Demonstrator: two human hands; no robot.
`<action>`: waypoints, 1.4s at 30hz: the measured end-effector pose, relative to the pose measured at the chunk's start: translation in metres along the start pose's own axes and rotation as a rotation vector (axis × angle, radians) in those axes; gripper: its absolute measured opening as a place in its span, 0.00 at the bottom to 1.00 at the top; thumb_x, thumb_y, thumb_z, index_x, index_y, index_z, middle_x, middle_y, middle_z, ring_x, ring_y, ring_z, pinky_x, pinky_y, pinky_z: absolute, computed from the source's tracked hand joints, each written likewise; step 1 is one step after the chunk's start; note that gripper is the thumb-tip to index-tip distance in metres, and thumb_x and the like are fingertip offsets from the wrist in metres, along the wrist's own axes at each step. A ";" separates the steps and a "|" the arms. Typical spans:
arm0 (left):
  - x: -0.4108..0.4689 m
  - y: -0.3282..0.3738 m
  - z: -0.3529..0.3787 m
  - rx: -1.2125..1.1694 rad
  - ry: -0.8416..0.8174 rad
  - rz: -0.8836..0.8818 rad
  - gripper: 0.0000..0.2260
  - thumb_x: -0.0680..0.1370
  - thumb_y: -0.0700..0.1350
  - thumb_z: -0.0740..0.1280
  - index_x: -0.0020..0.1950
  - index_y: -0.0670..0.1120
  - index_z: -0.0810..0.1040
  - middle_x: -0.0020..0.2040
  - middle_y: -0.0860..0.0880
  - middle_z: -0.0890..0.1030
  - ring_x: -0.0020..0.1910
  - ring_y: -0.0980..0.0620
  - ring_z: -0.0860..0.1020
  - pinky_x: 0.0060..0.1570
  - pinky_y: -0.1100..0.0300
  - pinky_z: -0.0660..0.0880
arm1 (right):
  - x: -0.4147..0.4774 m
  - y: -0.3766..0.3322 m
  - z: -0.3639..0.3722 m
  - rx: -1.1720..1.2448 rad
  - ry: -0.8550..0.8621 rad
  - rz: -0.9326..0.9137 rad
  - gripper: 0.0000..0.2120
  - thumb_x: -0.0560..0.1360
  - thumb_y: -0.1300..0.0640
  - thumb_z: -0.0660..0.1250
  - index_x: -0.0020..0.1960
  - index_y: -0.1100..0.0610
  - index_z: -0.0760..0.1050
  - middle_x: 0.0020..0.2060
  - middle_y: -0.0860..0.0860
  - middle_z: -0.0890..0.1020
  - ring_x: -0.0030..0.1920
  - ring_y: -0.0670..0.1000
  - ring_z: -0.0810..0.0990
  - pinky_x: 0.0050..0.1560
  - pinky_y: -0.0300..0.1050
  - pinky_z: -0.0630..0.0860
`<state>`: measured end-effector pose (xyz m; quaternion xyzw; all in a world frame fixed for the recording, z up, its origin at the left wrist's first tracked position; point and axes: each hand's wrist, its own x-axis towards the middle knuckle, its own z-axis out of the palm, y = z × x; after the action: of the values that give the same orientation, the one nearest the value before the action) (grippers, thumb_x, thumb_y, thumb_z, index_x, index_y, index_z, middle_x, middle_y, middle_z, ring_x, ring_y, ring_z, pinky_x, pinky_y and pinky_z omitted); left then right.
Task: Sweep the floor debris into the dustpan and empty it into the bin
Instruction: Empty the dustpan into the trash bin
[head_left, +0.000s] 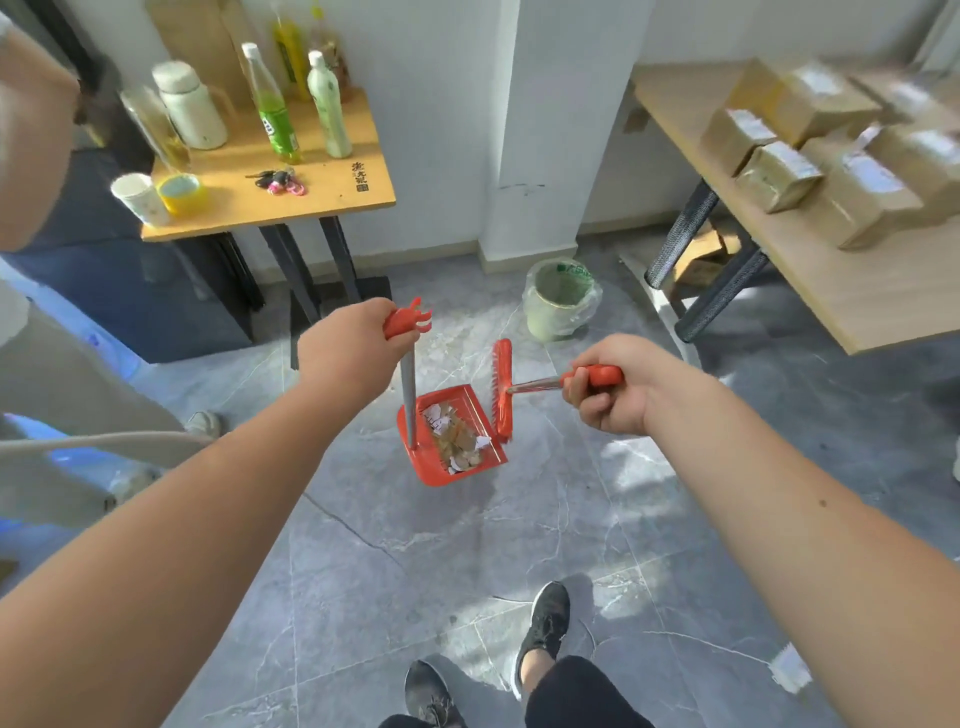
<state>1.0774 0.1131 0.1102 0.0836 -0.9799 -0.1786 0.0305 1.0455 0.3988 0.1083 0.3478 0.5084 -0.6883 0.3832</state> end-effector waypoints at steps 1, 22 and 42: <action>0.006 0.012 0.000 0.004 0.008 0.000 0.12 0.80 0.59 0.64 0.46 0.52 0.78 0.37 0.53 0.80 0.38 0.51 0.78 0.32 0.58 0.67 | -0.001 -0.011 -0.007 -0.003 -0.006 0.000 0.06 0.78 0.65 0.54 0.48 0.55 0.64 0.37 0.46 0.58 0.20 0.44 0.72 0.15 0.36 0.57; 0.152 0.234 -0.013 0.098 0.195 0.078 0.09 0.78 0.58 0.68 0.48 0.54 0.79 0.39 0.54 0.78 0.40 0.48 0.76 0.34 0.57 0.67 | -0.053 -0.244 -0.127 -0.220 -0.061 -0.043 0.11 0.74 0.63 0.61 0.36 0.53 0.62 0.35 0.46 0.63 0.21 0.44 0.69 0.20 0.31 0.57; 0.327 0.269 0.001 0.065 0.257 0.193 0.10 0.77 0.59 0.68 0.51 0.54 0.81 0.42 0.51 0.83 0.43 0.43 0.80 0.38 0.56 0.72 | 0.002 -0.355 -0.125 -0.199 0.022 -0.133 0.10 0.75 0.63 0.61 0.35 0.56 0.71 0.34 0.47 0.64 0.23 0.43 0.67 0.23 0.33 0.55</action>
<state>0.7142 0.3040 0.2147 0.0121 -0.9767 -0.1309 0.1698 0.7429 0.5865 0.2307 0.2810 0.6003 -0.6546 0.3636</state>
